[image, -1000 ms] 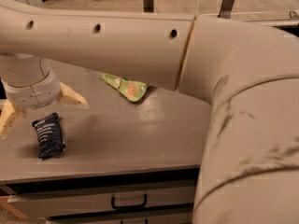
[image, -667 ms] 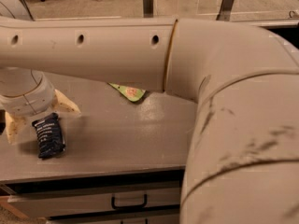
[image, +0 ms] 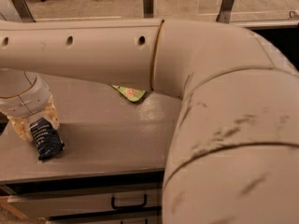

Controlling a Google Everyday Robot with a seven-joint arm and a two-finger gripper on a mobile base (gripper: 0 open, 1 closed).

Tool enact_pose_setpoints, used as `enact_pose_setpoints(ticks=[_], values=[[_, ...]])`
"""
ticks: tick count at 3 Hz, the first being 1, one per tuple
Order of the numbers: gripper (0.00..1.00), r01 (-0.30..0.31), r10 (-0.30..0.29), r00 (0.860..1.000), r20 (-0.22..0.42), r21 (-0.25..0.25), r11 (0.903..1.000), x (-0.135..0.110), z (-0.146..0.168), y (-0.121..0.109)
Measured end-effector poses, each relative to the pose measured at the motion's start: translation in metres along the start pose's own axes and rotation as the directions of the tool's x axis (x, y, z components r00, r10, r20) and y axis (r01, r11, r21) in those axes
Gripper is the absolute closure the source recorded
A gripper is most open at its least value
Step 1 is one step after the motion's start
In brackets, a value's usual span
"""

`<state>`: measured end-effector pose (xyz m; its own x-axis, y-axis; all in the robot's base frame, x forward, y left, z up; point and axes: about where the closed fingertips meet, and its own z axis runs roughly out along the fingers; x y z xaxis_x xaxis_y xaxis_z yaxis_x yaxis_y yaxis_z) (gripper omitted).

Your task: Move rxbar blueberry near green rice chip bag

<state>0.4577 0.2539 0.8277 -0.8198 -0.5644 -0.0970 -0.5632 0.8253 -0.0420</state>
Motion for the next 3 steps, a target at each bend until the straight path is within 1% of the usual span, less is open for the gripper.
enact_pose_setpoints(ticks=[1,2,3], values=[[0.88,0.000,0.000,1.000,0.000,0.000,1.0000,0.000,-0.003,0.000],[1.00,-0.037,0.037,0.999,0.016,0.002,0.9993,-0.019,-0.004,-0.053],[1.00,-0.094,0.095,0.992,0.079,-0.013,0.9955,-0.056,-0.009,-0.150]])
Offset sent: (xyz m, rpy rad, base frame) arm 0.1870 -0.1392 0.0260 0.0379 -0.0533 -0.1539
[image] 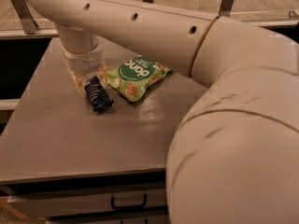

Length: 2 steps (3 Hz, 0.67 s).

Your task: Move rxbar blueberry near green rice chip bag

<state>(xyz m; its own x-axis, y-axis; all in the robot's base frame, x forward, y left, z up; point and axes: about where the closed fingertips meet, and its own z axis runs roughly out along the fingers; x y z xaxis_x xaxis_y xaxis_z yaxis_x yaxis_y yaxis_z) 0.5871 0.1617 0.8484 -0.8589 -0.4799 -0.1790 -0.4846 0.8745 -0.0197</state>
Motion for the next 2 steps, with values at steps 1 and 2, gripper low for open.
enact_pose_setpoints(ticks=[1,2], values=[[1.00,-0.004,0.005,1.000,0.018,-0.051,0.9987,-0.030,0.013,-0.057],[0.82,0.025,-0.022,0.999,0.047,-0.064,0.9976,-0.044,0.010,-0.058]])
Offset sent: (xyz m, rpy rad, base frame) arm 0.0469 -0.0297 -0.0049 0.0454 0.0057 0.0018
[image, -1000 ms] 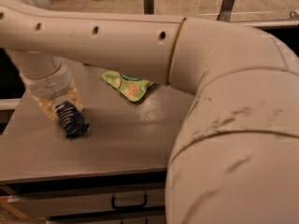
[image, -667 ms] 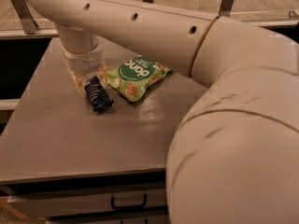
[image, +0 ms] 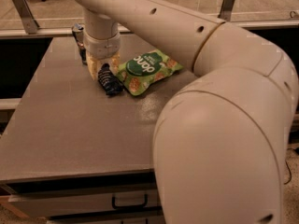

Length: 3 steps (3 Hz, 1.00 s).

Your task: Move rxbar blueberry near green rice chip bag

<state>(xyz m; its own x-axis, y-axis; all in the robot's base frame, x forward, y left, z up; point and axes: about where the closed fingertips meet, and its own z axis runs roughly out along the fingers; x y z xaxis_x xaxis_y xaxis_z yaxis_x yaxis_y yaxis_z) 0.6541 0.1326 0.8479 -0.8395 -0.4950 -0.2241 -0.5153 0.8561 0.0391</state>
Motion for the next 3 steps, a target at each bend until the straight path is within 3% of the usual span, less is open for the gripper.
enact_pose_setpoints(ticks=[1,2,3], values=[[0.59,0.000,0.000,1.000,-0.004,0.000,1.0000,0.001,0.003,0.000],[0.35,-0.020,0.021,0.999,0.049,-0.024,0.9995,0.006,-0.007,0.006],[0.12,-0.110,0.114,0.989,0.099,-0.051,0.9927,0.014,-0.033,-0.007]])
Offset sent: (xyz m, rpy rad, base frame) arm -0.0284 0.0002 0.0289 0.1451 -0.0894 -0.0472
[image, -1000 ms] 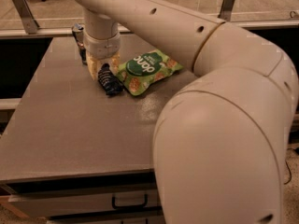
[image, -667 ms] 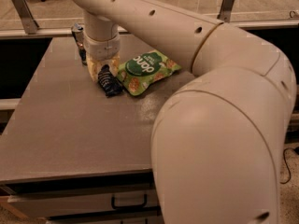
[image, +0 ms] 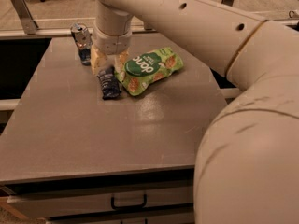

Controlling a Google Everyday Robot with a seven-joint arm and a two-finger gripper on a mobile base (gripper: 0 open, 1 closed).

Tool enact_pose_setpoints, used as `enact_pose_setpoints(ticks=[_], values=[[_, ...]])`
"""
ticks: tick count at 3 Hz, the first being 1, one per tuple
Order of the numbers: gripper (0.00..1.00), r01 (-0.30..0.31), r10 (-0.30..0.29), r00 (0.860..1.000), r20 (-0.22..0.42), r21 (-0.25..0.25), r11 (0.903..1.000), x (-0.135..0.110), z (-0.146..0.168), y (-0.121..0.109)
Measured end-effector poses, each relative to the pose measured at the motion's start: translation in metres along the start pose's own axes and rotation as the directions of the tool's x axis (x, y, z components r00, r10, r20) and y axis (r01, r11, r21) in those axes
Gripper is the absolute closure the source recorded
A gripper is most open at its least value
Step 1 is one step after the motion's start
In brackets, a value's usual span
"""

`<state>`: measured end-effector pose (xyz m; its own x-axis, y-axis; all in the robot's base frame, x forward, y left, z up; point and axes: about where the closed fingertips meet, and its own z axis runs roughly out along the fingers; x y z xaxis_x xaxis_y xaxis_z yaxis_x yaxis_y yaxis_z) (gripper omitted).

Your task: Move rxbar blueberry near green rice chip bag

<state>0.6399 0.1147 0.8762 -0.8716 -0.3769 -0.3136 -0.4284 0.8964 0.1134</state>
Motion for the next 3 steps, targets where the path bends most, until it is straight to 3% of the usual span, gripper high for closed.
enact_pose_setpoints(ticks=[1,2,3], values=[[0.00,-0.066,0.067,0.994,0.083,-0.023,0.9976,0.007,-0.034,-0.018],[0.00,-0.172,0.187,0.964,0.189,-0.093,0.9807,0.033,-0.076,-0.044],[0.00,-0.249,0.270,0.925,0.269,-0.108,0.9624,0.039,-0.089,-0.088]])
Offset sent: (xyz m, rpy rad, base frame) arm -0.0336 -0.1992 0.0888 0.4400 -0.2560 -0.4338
